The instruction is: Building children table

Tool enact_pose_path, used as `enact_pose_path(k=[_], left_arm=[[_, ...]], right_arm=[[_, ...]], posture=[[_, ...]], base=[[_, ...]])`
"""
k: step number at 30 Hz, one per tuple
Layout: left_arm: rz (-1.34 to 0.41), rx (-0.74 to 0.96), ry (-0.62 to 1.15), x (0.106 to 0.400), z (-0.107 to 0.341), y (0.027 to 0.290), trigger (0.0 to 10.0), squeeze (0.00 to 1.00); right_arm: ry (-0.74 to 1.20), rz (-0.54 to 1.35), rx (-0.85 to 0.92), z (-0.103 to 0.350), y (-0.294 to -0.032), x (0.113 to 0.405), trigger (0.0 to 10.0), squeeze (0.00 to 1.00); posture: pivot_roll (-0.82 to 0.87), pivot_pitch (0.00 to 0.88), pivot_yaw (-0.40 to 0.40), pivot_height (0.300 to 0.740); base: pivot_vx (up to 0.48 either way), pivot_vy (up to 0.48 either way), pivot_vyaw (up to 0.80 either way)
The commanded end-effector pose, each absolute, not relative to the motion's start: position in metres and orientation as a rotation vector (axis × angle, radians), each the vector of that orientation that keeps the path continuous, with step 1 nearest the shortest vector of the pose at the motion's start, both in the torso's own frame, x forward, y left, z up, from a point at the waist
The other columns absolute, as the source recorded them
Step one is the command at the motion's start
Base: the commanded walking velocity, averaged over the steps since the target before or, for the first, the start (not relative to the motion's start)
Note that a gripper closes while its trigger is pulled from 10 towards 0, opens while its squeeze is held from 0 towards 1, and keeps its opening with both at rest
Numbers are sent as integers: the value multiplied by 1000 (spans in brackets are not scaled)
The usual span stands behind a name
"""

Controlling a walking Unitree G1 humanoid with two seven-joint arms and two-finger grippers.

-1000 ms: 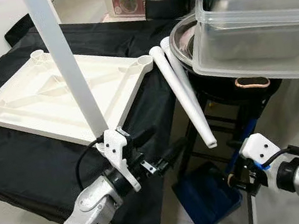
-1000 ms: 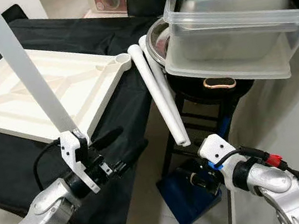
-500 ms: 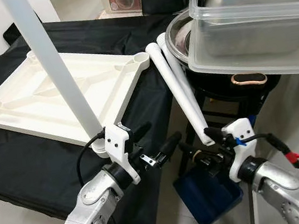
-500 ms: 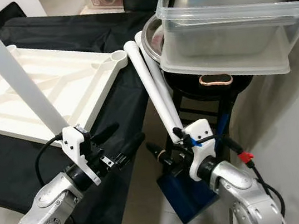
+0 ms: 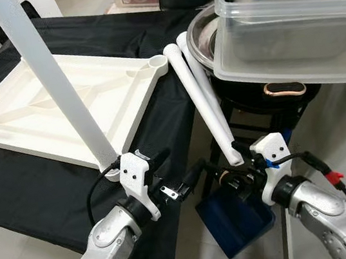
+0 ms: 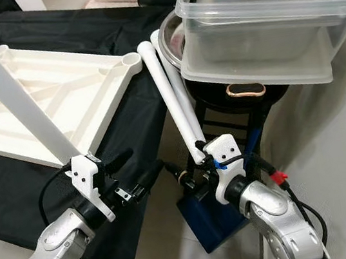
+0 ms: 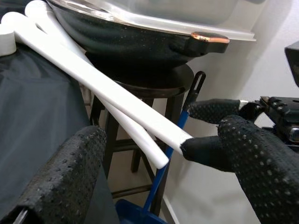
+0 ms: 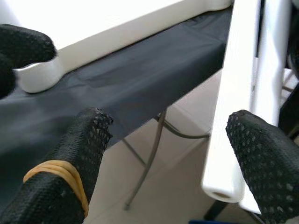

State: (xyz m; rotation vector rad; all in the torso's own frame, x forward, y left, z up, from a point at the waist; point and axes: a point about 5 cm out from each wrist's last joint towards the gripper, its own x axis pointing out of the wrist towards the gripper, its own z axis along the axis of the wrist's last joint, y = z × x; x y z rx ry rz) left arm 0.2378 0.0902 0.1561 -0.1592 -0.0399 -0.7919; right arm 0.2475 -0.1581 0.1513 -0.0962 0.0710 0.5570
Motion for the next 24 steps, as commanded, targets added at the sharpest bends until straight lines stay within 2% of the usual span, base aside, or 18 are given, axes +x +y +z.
enact_pose_path(k=[1, 13, 19, 21, 24], left_arm=[[-791, -150, -43, 236, 156, 91, 10000, 0], [-769, -183, -32, 238, 149, 95, 10000, 0], [-757, -190, -34, 239, 147, 96, 10000, 0], [-753, -194, -28, 240, 145, 96, 10000, 0], [-757, -194, -19, 241, 144, 96, 10000, 0]], right_arm=[[87, 547, -115, 146, -160, 247, 10000, 0], [86, 536, -95, 141, -158, 247, 10000, 0], [86, 528, -87, 138, -158, 249, 10000, 0], [89, 503, -89, 136, -160, 251, 10000, 0], [94, 468, -94, 134, -163, 253, 10000, 0]], posture=[[-110, 226, 31, 740], [-93, 222, 27, 740], [-81, 199, 17, 740], [-78, 165, 19, 740], [-79, 171, 18, 740]], base=[[0, 0, 0], [0, 0, 0], [0, 0, 0], [0, 0, 0], [0, 0, 0]])
